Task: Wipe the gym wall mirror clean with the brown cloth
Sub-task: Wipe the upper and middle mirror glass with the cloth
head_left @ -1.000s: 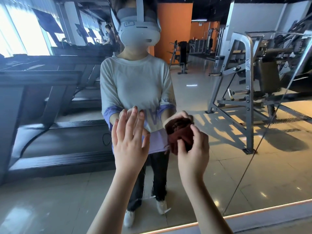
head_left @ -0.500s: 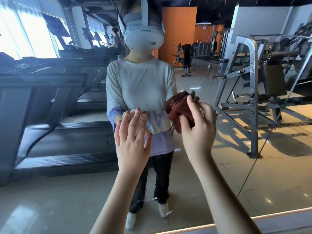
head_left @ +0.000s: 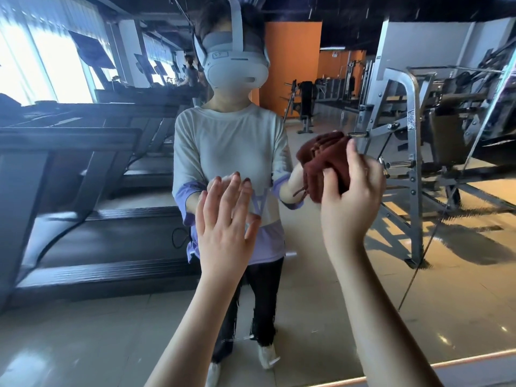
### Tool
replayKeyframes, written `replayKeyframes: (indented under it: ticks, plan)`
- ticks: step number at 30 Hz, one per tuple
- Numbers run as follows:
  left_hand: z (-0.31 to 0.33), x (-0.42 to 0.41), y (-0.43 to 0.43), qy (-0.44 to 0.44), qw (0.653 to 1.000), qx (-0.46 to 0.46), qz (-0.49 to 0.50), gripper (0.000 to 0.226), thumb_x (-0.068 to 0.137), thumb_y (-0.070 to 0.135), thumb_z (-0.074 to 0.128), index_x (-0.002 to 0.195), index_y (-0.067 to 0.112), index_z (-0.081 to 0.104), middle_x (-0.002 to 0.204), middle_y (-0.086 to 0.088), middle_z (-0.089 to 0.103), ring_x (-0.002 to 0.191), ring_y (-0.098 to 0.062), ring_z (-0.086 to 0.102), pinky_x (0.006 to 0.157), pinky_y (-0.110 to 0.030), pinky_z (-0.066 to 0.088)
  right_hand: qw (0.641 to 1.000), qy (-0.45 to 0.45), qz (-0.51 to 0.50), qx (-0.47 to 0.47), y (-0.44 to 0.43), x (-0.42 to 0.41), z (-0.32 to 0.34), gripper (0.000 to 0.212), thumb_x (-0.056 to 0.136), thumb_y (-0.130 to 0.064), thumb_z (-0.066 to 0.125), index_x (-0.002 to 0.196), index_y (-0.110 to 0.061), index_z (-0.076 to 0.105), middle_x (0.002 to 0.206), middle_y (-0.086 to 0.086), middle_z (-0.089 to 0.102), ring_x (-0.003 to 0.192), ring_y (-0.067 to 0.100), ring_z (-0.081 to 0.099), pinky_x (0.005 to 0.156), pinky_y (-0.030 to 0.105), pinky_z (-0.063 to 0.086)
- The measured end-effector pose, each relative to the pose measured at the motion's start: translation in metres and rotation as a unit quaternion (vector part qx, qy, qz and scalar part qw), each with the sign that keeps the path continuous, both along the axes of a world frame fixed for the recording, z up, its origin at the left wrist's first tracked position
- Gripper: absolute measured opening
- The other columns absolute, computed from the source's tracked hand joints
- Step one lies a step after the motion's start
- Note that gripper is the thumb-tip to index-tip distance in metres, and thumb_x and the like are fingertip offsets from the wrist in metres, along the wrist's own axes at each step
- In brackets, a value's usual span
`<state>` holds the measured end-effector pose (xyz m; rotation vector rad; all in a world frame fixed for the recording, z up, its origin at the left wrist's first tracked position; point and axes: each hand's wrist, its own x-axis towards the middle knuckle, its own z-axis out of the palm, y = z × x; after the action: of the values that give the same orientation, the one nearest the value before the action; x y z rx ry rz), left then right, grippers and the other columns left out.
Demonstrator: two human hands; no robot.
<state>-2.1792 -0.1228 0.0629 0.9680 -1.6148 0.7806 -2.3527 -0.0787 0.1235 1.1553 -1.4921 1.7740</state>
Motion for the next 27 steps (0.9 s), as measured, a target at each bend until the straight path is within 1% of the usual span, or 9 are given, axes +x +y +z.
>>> replayKeyframes:
  ticks: [2,6,8,12,15,17,21,24,27]
  plan:
    - [-0.001,0.0,0.0,-0.002,1.0,0.0,-0.003,0.072,0.078,0.02,0.082,0.142,0.014,0.049,0.148,-0.008,0.051,0.137,-0.034,0.042,0.107,-0.056,0.041,1.0,0.015,-0.009,0.009,0.001,0.011,-0.014,0.045,0.089,-0.018,0.058,0.132,-0.008,0.06,0.113,0.018,0.061,0.102,0.031,0.051,0.076,0.042,0.051]
    - [-0.002,-0.001,0.001,-0.007,1.0,0.012,-0.006,0.071,0.082,0.026,0.077,0.144,0.015,0.045,0.152,-0.004,0.039,0.14,-0.033,0.037,0.111,-0.055,0.038,0.989,0.147,-0.002,0.031,0.003,0.016,-0.018,0.041,0.087,-0.018,0.06,0.126,-0.008,0.065,0.106,0.015,0.064,0.096,0.027,0.051,0.07,0.039,0.053]
    - [-0.002,0.0,0.001,-0.01,1.0,0.013,-0.004,0.066,0.086,0.029,0.07,0.145,0.015,0.046,0.153,-0.004,0.039,0.141,-0.033,0.037,0.112,-0.053,0.037,0.992,0.124,-0.021,0.024,0.003,0.0,-0.008,0.042,0.086,-0.018,0.062,0.127,-0.009,0.065,0.105,0.015,0.064,0.094,0.027,0.051,0.067,0.04,0.052]
    - [-0.002,-0.001,0.001,-0.005,1.0,0.01,-0.005,0.06,0.088,0.029,0.065,0.144,0.014,0.048,0.151,-0.006,0.043,0.14,-0.034,0.038,0.111,-0.053,0.037,0.999,0.007,-0.039,0.022,0.007,-0.014,-0.009,0.045,0.086,-0.019,0.061,0.13,-0.007,0.062,0.106,0.019,0.061,0.095,0.036,0.057,0.068,0.039,0.052]
    - [-0.003,-0.003,0.001,0.001,1.0,0.013,-0.01,0.063,0.087,0.025,0.069,0.144,0.014,0.047,0.151,-0.007,0.043,0.141,-0.034,0.037,0.112,-0.054,0.036,0.998,0.055,-0.005,0.039,0.009,0.009,-0.029,0.045,0.084,-0.021,0.058,0.127,-0.008,0.065,0.106,0.016,0.063,0.096,0.026,0.053,0.069,0.032,0.049]
    - [-0.004,-0.003,0.0,0.002,1.0,0.014,-0.01,0.065,0.086,0.024,0.072,0.145,0.013,0.047,0.15,-0.009,0.046,0.141,-0.035,0.036,0.113,-0.053,0.035,0.994,0.097,0.006,0.048,0.008,0.01,-0.032,0.044,0.083,-0.021,0.06,0.125,-0.009,0.067,0.104,0.013,0.064,0.094,0.022,0.05,0.068,0.033,0.05]
    - [-0.004,-0.002,0.001,0.004,1.0,0.015,-0.01,0.063,0.086,0.024,0.07,0.145,0.013,0.048,0.15,-0.009,0.047,0.141,-0.035,0.036,0.113,-0.052,0.035,0.999,0.022,-0.039,0.03,0.007,-0.018,-0.032,0.043,0.086,-0.026,0.063,0.126,-0.01,0.066,0.103,0.015,0.063,0.094,0.026,0.051,0.066,0.038,0.051]
    - [-0.004,-0.004,0.002,0.009,1.0,0.017,-0.012,0.062,0.086,0.021,0.07,0.144,0.012,0.05,0.149,-0.011,0.049,0.141,-0.035,0.037,0.113,-0.053,0.035,0.998,-0.034,-0.041,0.046,0.01,-0.004,-0.051,0.046,0.086,-0.025,0.059,0.129,-0.009,0.063,0.107,0.017,0.061,0.098,0.03,0.053,0.068,0.038,0.052]
    - [-0.004,-0.004,0.001,0.007,1.0,0.009,-0.011,0.06,0.088,0.02,0.069,0.143,0.012,0.05,0.148,-0.012,0.05,0.14,-0.036,0.038,0.113,-0.053,0.036,0.996,0.031,-0.005,0.086,0.014,0.024,-0.071,0.046,0.08,-0.023,0.061,0.125,-0.012,0.065,0.106,0.013,0.063,0.091,0.028,0.058,0.063,0.034,0.053]
